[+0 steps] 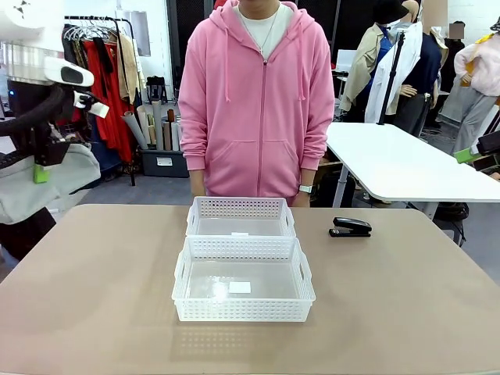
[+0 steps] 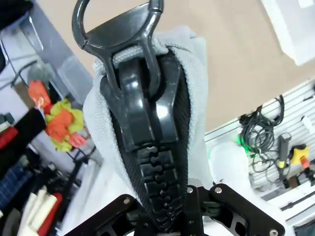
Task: Distribute items into two baskets.
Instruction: Pick up the Pencil pouch that the person points to.
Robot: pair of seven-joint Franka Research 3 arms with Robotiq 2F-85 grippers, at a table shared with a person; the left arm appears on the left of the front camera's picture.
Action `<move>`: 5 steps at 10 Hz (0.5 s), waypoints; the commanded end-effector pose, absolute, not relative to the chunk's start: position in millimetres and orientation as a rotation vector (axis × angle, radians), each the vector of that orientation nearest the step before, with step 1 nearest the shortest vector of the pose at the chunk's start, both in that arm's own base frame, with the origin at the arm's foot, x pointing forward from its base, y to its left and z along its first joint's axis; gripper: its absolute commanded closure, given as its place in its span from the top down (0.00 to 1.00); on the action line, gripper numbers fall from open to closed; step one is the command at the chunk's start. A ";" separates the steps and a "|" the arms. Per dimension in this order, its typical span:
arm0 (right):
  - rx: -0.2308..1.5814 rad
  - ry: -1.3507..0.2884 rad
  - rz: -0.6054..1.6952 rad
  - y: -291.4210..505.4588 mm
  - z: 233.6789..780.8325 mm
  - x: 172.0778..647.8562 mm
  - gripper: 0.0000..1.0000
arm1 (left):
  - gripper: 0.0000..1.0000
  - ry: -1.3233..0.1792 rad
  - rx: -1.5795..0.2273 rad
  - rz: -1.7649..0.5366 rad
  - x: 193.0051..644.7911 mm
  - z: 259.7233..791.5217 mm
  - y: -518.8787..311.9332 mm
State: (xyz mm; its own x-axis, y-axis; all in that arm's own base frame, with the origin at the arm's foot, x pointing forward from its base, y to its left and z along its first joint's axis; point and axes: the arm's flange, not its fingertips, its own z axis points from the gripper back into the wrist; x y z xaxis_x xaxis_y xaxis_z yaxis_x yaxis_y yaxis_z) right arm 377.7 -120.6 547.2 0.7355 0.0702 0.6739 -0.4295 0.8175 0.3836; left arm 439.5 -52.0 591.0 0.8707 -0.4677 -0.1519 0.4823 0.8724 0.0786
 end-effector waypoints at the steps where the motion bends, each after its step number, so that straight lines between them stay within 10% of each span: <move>1: 0.559 -0.700 0.295 -120.1 548.3 378.1 1.00 | 0.00 0.128 0.050 -0.603 429.9 595.4 -48.1; 5: 0.559 -0.700 0.295 -120.1 548.3 378.1 1.00 | 0.00 0.152 -0.010 -0.670 432.4 599.6 -49.1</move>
State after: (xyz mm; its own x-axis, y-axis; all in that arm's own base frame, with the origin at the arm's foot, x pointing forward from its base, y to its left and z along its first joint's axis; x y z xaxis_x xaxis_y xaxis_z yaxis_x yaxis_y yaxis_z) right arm 377.7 -120.6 547.2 0.7356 0.0702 0.6738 -0.4295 0.8175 0.3836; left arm 432.8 -53.8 590.9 0.7986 -0.5822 -0.1524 0.5856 0.8102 -0.0260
